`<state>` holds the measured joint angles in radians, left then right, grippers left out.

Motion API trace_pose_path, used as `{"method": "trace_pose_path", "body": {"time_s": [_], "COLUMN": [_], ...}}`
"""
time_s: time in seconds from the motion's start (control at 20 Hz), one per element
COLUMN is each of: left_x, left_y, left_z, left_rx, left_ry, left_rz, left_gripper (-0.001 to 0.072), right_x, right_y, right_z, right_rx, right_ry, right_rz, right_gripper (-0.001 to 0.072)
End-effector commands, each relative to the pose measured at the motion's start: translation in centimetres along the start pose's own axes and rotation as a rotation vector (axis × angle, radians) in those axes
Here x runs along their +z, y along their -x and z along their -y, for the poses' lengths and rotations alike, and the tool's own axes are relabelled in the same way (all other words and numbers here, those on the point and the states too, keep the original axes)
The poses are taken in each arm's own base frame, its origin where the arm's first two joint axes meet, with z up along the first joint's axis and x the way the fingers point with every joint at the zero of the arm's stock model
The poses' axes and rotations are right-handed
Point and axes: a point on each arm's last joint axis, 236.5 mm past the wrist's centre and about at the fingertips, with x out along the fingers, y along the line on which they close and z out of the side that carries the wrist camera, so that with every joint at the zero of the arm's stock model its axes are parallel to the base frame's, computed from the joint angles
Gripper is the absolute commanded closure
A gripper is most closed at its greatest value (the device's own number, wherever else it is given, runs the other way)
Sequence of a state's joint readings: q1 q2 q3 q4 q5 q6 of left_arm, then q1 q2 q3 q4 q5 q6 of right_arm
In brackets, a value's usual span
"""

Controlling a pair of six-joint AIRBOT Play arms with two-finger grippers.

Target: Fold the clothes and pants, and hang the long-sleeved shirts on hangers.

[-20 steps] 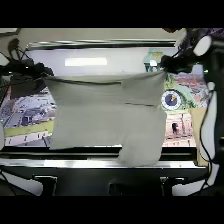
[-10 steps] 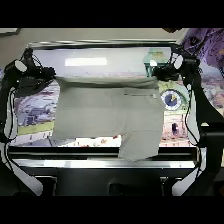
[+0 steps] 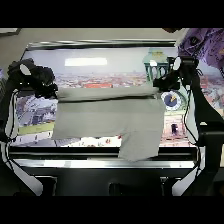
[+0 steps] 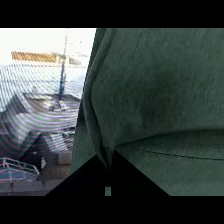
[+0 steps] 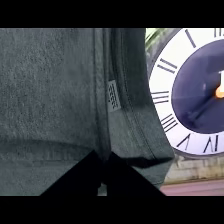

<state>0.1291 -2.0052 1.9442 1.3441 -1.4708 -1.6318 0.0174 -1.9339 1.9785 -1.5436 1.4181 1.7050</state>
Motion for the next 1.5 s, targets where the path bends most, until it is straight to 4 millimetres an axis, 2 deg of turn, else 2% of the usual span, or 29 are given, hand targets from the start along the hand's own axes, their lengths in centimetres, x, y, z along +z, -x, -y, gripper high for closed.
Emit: {"method": "trace_pose_path", "body": {"time_s": [0.0,0.3,0.35,0.4,0.45,0.5,0.55,0.6,0.65,0.75,0.8,0.9,0.95,1.0,1.05,1.15,1.25,1.3,1.45], "left_x": [-2.8,-3.0,-2.8,-2.6,-2.3,-2.2,-1.9,-1.3,-0.6,0.5,0.2,-1.8,-3.4,-5.4,-7.5,-11.8,-14.8,-16.0,-18.3], "left_y": [-1.5,-3.1,-3.2,-3.3,-3.4,-3.1,-2.5,-1.1,0.7,6.1,8.7,13.2,14.3,15.0,15.0,14.1,12.8,12.1,10.0], "left_z": [-1.0,-1.0,-0.9,-0.8,-0.7,-0.6,-0.5,-0.3,-0.2,-1.3,-2.4,-6.2,-7.7,-9.3,-10.5,-11.7,-11.4,-11.2,-10.7], "left_rx": [0.038,0.041,0.041,0.042,0.042,0.042,0.041,0.038,0.042,0.078,0.113,0.2,0.208,0.21,0.208,0.17,0.111,0.093,0.085], "left_ry": [0.016,0.032,0.039,0.057,0.079,0.096,0.093,0.086,0.081,0.072,0.06,0.104,0.14,0.186,0.223,0.291,0.343,0.356,0.358], "left_rz": [-0.117,-0.135,-0.126,-0.116,-0.106,-0.099,-0.09,-0.063,-0.027,0.073,0.112,0.16,0.168,0.169,0.17,0.164,0.172,0.168,0.117], "left_gripper": [0.0692,0.0681,0.0638,0.0566,0.039,0.0124,-0.0002,-0.0002,-0.0002,-0.0003,-0.0002,-0.0003,-0.0002,-0.0002,-0.0002,-0.0002,-0.0001,-0.0001,0.0], "right_x": [-2.0,-3.1,-3.3,-3.4,-3.3,-3.1,-3.0,-2.9,-2.6,-1.7,-1.4,-2.2,-3.4,-5.6,-8.1,-14.0,-20.0,-22.3,-27.9], "right_y": [-1.2,-4.0,-4.3,-4.7,-4.8,-4.6,-4.2,-3.3,-1.9,2.3,4.6,8.5,9.5,9.7,9.4,7.9,5.7,4.8,2.4], "right_z": [0.4,0.1,0.0,-0.1,-0.4,-0.9,-1.3,-1.3,-1.3,-0.6,-0.3,2.1,3.6,5.2,6.3,7.3,6.8,6.1,4.2], "right_rx": [-0.018,-0.005,-0.002,0.002,0.017,0.037,0.053,0.058,0.062,0.095,0.14,0.234,0.286,0.343,0.392,0.47,0.492,0.498,0.519], "right_ry": [0.008,0.003,0.003,0.001,-0.001,0.001,0.005,0.01,0.039,0.059,0.062,0.021,-0.027,-0.09,-0.153,-0.267,-0.34,-0.347,-0.395], "right_rz": [-0.095,-0.166,-0.176,-0.181,-0.177,-0.171,-0.164,-0.153,-0.13,-0.056,-0.02,0.03,0.031,0.01,-0.019,-0.097,-0.187,-0.226,-0.353], "right_gripper": [0.0674,0.0673,0.0671,0.0615,0.0516,0.0401,0.0278,0.019,0.0168,0.017,0.0172,0.0173,0.0173,0.0173,0.0172,0.0172,0.0172,0.0172,0.0172]}}
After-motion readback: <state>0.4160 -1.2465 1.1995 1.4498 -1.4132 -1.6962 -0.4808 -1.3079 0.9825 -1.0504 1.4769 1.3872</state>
